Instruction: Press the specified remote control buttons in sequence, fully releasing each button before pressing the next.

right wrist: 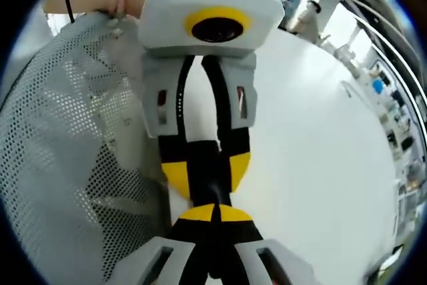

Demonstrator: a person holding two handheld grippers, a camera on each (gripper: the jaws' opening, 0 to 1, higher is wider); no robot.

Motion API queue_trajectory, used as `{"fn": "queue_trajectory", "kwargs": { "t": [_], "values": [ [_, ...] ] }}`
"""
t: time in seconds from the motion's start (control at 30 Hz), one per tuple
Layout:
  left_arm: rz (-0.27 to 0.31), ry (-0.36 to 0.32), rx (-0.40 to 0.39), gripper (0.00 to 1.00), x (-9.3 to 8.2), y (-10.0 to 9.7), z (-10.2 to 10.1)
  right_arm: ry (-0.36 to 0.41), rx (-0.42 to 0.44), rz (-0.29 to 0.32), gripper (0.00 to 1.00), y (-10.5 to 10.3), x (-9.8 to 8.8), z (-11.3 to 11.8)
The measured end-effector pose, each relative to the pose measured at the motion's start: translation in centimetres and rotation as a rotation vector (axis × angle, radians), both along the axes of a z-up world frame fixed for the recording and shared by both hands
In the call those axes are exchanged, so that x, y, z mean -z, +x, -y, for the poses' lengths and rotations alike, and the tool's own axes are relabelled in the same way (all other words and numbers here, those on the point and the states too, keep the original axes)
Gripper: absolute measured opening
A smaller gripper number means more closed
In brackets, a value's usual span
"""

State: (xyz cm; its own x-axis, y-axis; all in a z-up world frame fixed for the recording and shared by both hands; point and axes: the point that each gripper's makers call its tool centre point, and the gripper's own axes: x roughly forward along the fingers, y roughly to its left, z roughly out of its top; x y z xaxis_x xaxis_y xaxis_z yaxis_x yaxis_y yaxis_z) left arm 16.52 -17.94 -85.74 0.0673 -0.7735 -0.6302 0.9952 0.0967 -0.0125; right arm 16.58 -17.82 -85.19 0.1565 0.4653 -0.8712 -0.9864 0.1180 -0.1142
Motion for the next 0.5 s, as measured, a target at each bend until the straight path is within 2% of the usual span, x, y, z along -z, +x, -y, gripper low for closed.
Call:
{"fn": "queue_trajectory", "kwargs": {
  "t": [0.23, 0.5],
  "values": [
    [0.0, -0.002, -0.002, 0.25, -0.01, 0.02, -0.04, 0.037, 0.025, -0.021, 0.0, 0.0, -0.19, -0.04],
    [0.0, -0.003, -0.001, 0.25, 0.0, 0.03, -0.06, 0.045, -0.001, -0.029, 0.0, -0.18, -0.35, -0.51]
  ]
}}
